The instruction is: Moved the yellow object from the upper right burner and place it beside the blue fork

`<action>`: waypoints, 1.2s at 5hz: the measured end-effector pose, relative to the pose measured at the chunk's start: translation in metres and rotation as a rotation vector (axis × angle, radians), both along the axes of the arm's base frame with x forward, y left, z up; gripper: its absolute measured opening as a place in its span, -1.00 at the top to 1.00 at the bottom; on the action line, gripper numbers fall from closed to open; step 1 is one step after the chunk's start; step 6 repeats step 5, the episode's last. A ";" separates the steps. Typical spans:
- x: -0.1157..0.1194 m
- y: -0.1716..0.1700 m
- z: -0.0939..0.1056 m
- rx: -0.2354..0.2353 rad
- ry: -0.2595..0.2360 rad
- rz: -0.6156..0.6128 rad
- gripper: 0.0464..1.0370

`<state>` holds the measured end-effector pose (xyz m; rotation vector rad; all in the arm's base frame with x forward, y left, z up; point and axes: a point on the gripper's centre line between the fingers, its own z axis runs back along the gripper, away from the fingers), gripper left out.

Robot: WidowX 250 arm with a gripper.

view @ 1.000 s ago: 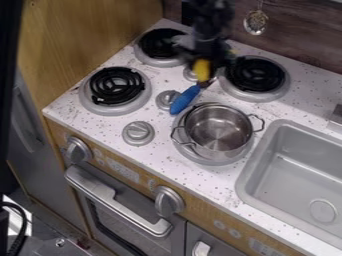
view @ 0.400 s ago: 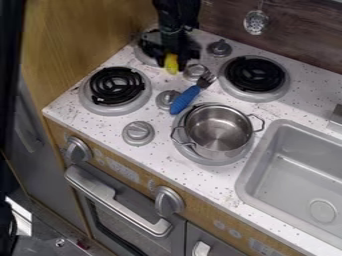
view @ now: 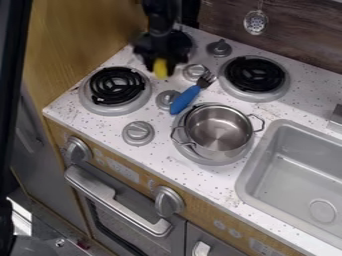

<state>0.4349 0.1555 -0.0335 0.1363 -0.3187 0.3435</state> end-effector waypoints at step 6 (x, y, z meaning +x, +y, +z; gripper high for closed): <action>-0.038 -0.074 0.047 -0.106 0.143 -0.320 -0.92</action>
